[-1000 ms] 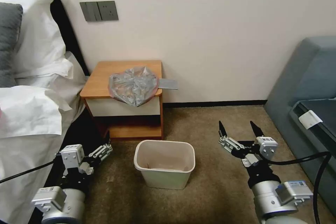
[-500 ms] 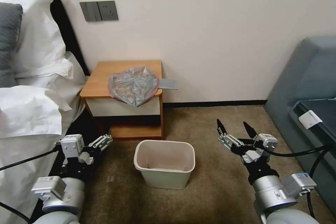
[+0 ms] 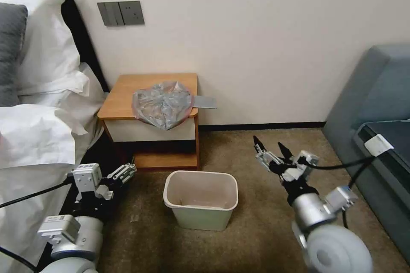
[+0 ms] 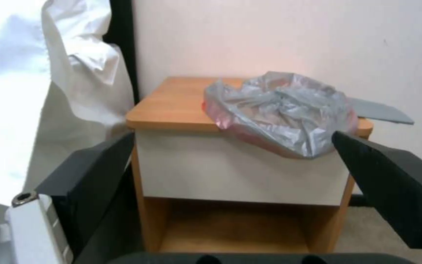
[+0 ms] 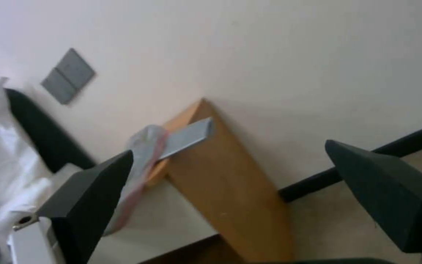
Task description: Pick up the garbage bag from the table and place it over the trash can.
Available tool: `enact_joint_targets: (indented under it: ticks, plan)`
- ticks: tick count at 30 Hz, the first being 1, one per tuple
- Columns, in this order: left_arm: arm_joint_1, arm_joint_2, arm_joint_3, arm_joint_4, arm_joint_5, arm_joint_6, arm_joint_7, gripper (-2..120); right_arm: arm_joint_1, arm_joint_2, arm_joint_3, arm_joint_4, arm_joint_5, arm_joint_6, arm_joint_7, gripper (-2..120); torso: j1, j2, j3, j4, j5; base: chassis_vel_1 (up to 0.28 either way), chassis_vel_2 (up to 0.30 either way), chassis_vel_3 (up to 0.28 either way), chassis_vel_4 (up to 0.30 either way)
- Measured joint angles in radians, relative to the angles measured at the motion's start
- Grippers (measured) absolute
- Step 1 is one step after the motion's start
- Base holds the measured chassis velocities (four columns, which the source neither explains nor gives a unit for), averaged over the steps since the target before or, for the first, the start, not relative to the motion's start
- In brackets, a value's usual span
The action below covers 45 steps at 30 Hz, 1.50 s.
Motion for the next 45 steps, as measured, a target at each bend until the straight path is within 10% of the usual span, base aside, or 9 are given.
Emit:
enact_joint_targets:
  ticks: [9,25,45]
  plan:
    - [-0.005,0.010,0.001,0.006,-0.004,0.000,0.002,100,0.017,0.016,-0.034,-0.017,0.011,-0.001,0.009,100,0.000,0.000,0.000,-0.0001,-0.0001,0.000,0.000,0.000,0.000]
    - [0.014,0.002,-0.004,0.000,-0.032,-0.002,-0.001,100,0.432,0.083,-0.062,-0.390,0.851,-0.093,0.106,100,0.000,0.000,0.000,0.0000,-0.0002,0.000,0.000,0.000,0.000]
    - [0.042,-0.026,-0.005,-0.001,0.038,-0.024,0.005,100,0.738,0.172,-0.131,-0.977,0.774,-0.086,-0.177,99,0.000,0.000,0.000,0.0000,0.0000,0.000,0.000,0.000,0.000]
